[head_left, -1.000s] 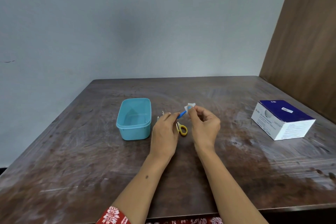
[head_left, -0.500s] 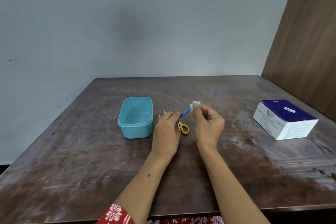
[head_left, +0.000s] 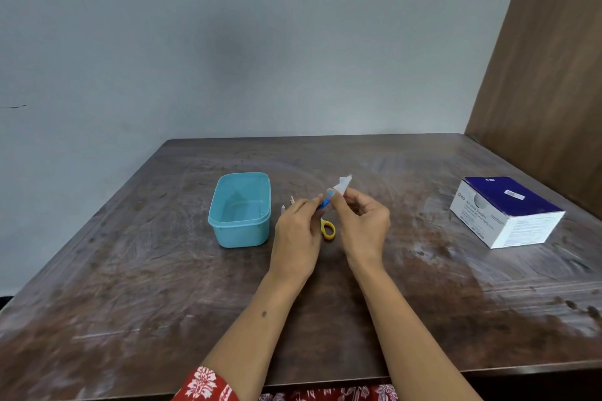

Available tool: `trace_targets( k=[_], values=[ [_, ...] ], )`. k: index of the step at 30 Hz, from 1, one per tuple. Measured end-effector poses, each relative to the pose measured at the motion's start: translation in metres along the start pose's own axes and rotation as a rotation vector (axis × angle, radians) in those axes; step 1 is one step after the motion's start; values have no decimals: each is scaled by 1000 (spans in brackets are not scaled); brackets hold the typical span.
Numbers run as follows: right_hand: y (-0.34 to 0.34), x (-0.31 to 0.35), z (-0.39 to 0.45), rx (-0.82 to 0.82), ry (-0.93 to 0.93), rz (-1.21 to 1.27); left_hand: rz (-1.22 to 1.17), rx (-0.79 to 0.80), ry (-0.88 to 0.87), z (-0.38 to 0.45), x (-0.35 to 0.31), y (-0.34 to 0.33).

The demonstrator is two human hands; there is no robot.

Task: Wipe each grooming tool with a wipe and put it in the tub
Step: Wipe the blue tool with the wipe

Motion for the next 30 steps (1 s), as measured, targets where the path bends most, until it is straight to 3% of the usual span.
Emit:
trace_targets(
  k=[12, 30],
  values=[
    [1, 2, -2, -45, 41, -82, 24, 18, 54, 0, 0, 2],
    [8, -8, 9, -126, -10, 93, 50, 46, 41, -2, -2, 1]
  ],
)
Point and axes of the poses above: each hand's wrist, its own z-axis towards the middle knuckle, its own y-axis out of the back of the hand, x = y × z, the point moved 5 cm from there along z, towards the middle knuckle, and after that the axes turned 12 degrees about -z, right-handed, at the moved point
